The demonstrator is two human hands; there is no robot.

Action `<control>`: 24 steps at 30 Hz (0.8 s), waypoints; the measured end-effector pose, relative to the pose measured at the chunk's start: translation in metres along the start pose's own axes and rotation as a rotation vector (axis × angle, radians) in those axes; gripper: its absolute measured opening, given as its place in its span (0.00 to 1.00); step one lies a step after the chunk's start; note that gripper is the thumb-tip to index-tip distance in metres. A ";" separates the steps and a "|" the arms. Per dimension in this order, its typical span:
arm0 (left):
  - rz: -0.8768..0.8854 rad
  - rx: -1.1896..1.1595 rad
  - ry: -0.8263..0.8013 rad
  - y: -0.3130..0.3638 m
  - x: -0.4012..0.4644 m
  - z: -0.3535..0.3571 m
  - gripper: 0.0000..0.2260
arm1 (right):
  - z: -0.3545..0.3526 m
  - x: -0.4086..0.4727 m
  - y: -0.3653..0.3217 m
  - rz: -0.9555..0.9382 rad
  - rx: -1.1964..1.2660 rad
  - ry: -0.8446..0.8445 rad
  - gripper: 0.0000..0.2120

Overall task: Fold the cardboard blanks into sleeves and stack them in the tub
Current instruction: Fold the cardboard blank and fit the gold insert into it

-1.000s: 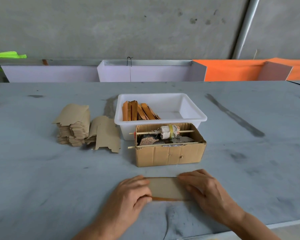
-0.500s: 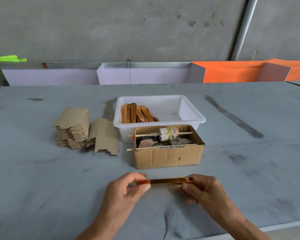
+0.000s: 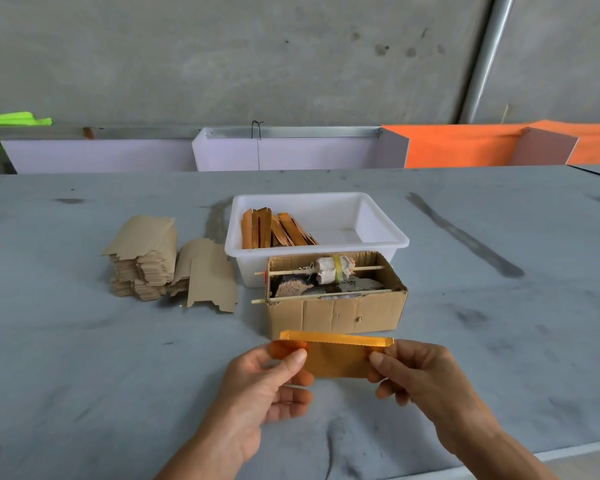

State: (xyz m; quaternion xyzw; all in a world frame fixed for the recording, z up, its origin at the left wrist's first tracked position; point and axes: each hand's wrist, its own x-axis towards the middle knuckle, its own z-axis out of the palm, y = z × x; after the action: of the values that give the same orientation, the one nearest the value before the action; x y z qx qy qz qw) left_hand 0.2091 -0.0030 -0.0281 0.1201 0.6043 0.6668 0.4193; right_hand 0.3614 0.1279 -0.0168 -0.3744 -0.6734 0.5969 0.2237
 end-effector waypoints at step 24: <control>0.114 -0.022 0.123 0.001 0.002 0.010 0.06 | 0.008 0.003 -0.011 0.167 0.190 -0.013 0.04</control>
State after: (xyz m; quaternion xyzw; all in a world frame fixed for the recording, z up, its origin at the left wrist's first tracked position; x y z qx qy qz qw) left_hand 0.2144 0.0058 -0.0250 0.1084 0.6139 0.7022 0.3439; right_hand 0.3511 0.1246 -0.0084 -0.4025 -0.5818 0.6769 0.2034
